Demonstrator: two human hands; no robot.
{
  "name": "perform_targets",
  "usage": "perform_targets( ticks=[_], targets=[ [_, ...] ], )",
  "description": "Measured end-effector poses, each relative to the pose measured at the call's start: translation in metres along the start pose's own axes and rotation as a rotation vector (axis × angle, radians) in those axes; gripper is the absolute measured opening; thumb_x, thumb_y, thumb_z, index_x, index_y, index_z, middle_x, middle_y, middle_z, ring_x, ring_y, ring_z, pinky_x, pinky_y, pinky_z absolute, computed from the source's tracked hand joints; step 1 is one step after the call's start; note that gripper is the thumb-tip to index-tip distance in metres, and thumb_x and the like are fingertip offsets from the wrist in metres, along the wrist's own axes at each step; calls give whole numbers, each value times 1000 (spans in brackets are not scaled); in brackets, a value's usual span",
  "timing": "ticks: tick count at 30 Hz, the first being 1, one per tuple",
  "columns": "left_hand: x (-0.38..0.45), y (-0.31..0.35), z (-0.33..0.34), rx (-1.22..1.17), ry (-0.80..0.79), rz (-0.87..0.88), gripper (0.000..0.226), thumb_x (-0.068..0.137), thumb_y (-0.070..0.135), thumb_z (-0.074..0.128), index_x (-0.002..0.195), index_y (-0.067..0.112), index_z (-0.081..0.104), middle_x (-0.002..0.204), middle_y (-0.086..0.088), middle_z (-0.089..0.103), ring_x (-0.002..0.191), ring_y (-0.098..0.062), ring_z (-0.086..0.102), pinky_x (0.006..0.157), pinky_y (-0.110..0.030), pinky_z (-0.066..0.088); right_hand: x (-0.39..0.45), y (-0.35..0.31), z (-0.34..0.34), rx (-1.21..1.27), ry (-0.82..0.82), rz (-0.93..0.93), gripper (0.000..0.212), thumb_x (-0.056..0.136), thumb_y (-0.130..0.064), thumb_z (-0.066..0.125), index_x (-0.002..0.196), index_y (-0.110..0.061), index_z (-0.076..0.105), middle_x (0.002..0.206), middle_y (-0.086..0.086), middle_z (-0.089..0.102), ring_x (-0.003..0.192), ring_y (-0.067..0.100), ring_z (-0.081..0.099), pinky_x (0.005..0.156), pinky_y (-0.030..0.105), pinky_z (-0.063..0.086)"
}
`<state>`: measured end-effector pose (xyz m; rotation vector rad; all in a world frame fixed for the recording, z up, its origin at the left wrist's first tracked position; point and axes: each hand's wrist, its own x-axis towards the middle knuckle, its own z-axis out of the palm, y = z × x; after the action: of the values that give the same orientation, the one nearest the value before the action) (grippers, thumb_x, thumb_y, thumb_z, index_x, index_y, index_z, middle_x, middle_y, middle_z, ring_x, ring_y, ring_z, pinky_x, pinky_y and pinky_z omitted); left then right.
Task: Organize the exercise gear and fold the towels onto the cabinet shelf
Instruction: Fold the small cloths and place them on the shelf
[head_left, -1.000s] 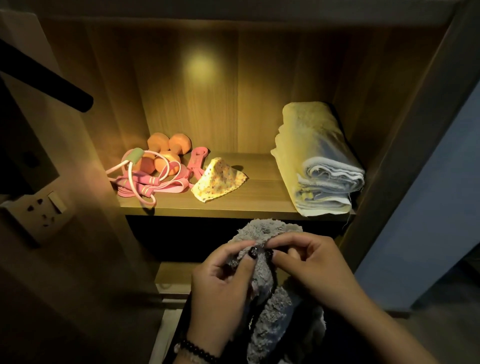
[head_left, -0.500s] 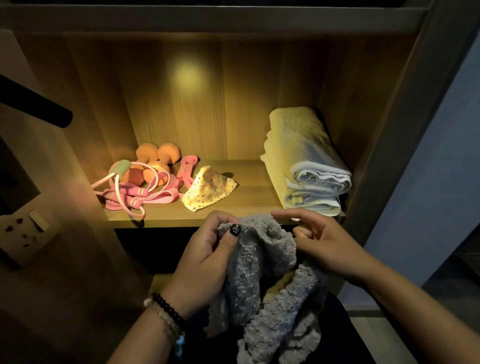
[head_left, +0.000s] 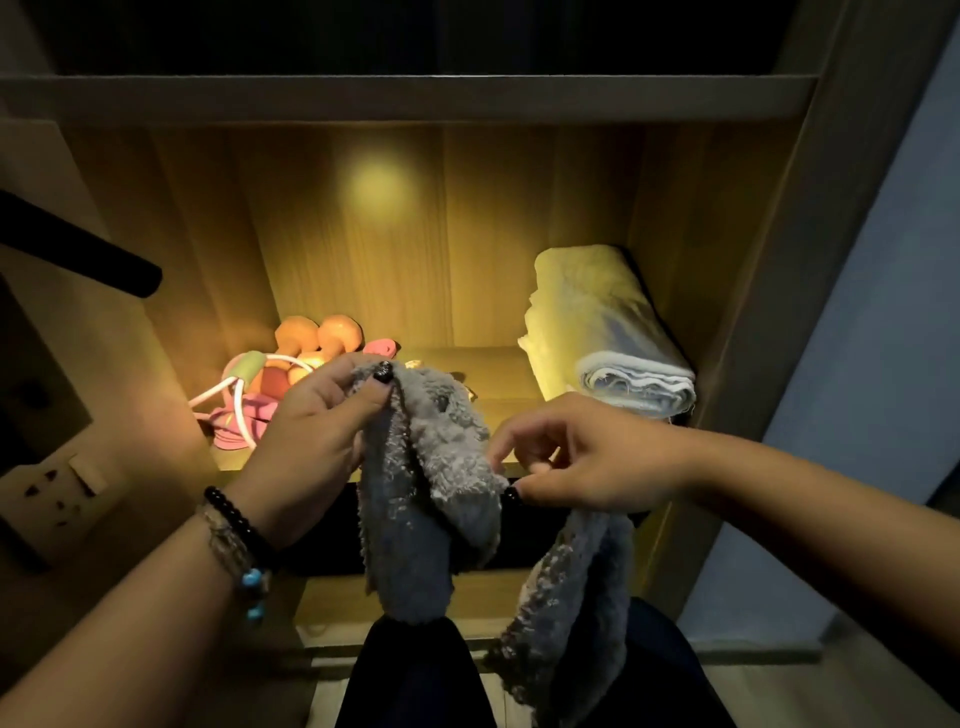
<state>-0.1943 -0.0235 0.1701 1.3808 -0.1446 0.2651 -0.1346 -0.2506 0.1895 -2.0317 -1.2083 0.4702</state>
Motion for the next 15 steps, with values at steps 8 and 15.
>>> perform_targets(
  ticks=[8,15],
  targets=[
    [0,3,-32,353,57,39,19,95,1,47,94,10,65,79,6,72,76,-5,66,68,-16,53,27,-34,-8,-216,-177,164,20,88,-20,67,86,-4,55,79,2,65,67,7,56,62,19,44],
    [4,-4,-53,546,148,44,15,84,2,67,84,16,73,74,12,74,71,3,66,65,-9,50,45,-45,-26,-761,61,106,10,82,-19,70,79,-13,63,71,-9,56,66,6,51,56,23,40]
  ],
)
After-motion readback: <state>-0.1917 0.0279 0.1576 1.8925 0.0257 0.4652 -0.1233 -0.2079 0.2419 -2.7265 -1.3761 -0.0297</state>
